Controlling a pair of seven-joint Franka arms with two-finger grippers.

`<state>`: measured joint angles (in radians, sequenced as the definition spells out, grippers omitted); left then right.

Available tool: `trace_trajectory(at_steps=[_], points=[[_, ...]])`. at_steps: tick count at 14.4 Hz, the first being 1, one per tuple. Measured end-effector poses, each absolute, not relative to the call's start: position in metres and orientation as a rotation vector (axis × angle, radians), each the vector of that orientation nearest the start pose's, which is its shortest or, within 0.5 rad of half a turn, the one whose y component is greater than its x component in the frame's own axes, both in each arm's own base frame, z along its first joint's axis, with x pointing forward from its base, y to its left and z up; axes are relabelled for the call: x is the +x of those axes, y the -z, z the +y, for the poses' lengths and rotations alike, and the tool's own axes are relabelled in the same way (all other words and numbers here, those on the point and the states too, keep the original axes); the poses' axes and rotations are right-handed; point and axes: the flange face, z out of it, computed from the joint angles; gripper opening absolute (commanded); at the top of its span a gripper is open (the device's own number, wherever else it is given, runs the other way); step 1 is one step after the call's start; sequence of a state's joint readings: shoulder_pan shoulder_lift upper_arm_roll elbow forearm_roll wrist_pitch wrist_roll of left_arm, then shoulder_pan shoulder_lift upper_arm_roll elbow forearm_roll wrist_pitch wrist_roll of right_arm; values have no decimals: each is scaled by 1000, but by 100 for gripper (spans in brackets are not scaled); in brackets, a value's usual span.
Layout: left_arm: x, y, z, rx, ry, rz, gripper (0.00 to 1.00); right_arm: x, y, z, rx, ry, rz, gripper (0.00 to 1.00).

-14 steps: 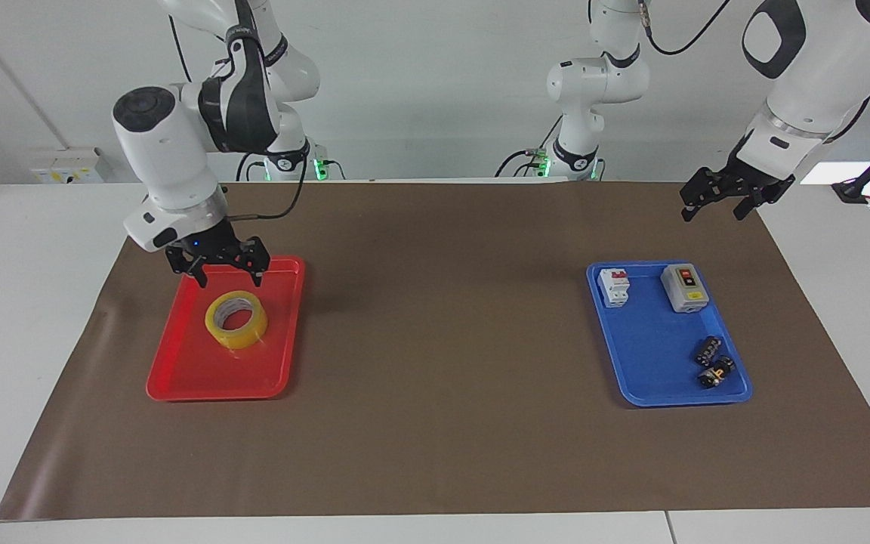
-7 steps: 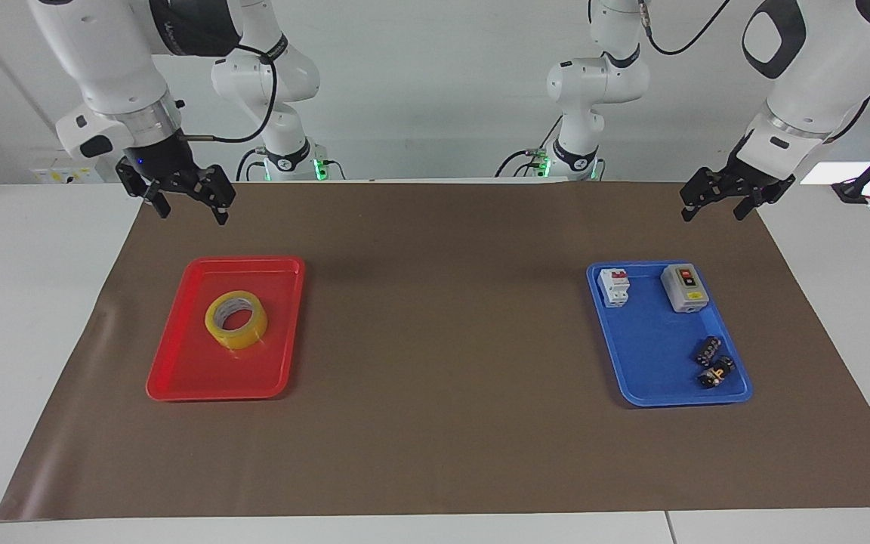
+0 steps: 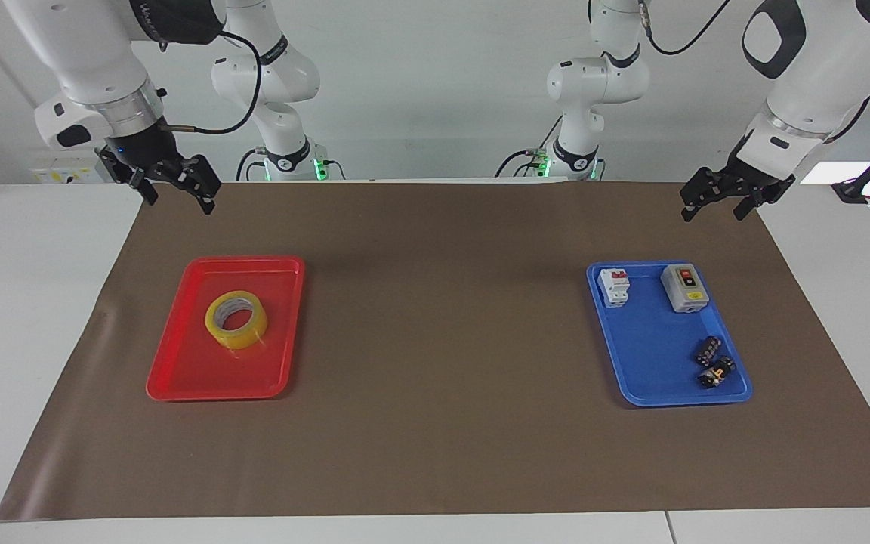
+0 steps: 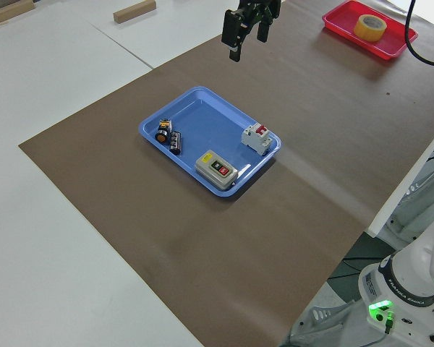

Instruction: Place and move tape with both arms

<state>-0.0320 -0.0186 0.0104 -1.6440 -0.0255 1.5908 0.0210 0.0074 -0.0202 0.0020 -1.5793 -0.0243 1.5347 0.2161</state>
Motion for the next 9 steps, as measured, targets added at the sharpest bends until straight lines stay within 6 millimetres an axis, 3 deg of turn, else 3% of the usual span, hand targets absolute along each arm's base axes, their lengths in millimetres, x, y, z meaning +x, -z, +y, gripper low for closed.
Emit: trace_trajectory(at_steps=[4,9], points=[[549,-602,-15,-3166,-55,66,100,544,-629,20,-3158,-32,277,100],[549,-602,-15,-3166,-55,66,100,541,-630,20,-3164,-62,226,100]])
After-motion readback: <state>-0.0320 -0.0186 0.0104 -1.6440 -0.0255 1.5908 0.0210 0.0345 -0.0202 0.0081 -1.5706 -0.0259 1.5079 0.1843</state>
